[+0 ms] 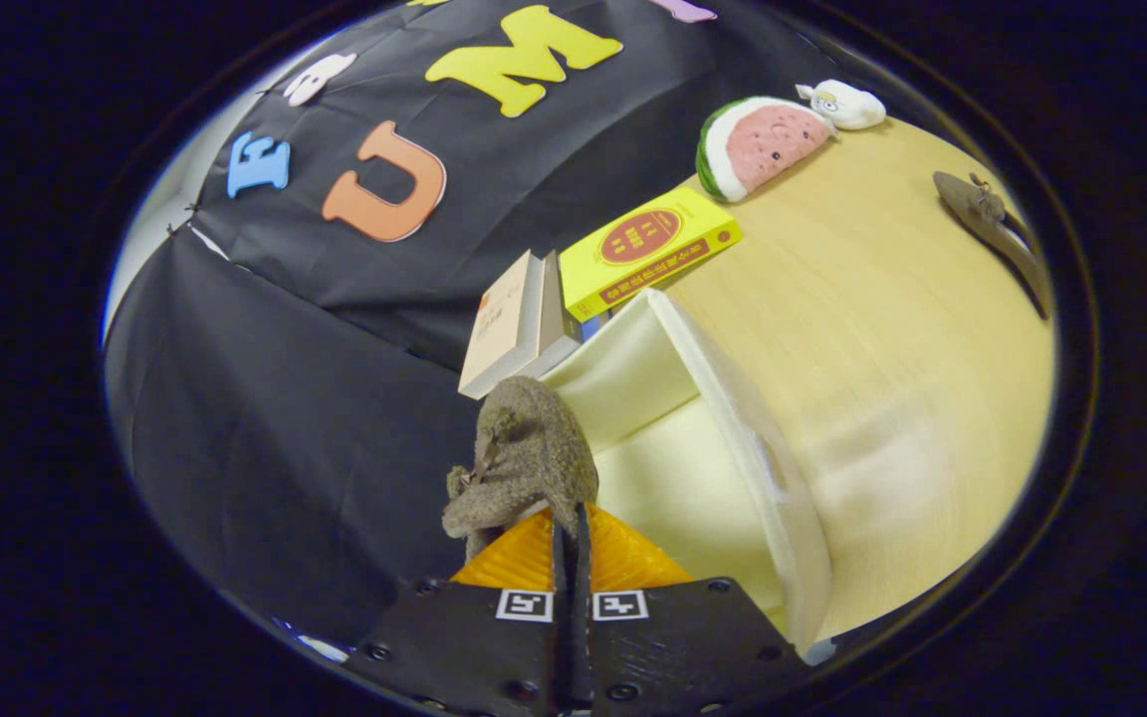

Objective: Open the storage box then place both shoes into the box .Put the left shoe in first, then the right shoe, with the right side of both shoes facing outward in a uniform manner.

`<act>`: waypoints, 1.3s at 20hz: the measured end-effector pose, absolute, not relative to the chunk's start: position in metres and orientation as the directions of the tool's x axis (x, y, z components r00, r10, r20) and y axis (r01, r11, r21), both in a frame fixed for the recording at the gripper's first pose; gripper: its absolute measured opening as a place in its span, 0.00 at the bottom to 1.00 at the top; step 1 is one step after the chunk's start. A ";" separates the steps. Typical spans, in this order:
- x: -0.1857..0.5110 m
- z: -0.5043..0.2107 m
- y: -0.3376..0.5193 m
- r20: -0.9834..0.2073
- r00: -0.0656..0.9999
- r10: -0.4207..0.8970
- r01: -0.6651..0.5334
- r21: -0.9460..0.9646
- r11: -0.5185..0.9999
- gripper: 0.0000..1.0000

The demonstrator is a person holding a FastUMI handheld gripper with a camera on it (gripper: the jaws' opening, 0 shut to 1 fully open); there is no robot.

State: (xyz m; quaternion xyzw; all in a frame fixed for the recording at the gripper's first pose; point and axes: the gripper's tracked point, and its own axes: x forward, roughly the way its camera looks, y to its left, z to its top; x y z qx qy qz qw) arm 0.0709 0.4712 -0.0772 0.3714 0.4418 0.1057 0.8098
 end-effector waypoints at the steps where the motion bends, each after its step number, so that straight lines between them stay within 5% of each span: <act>1: 0.072 -0.080 0.471 -0.640 0.595 0.486 0.162 0.687 0.708 0.00; 8: 0.072 -0.084 0.494 -0.633 0.579 0.514 0.133 0.695 0.706 0.04; 10: 0.067 -0.079 0.506 -0.602 0.551 0.578 0.093 0.733 0.674 0.18; 15: 0.064 -0.061 0.503 -0.561 0.568 0.603 -0.057 0.703 0.709 0.89; 21: 0.055 -0.026 0.437 -0.503 0.666 0.550 -0.283 0.512 0.811 0.89; 26: 0.053 0.003 0.329 -0.432 0.762 0.482 -0.321 0.394 0.861 0.93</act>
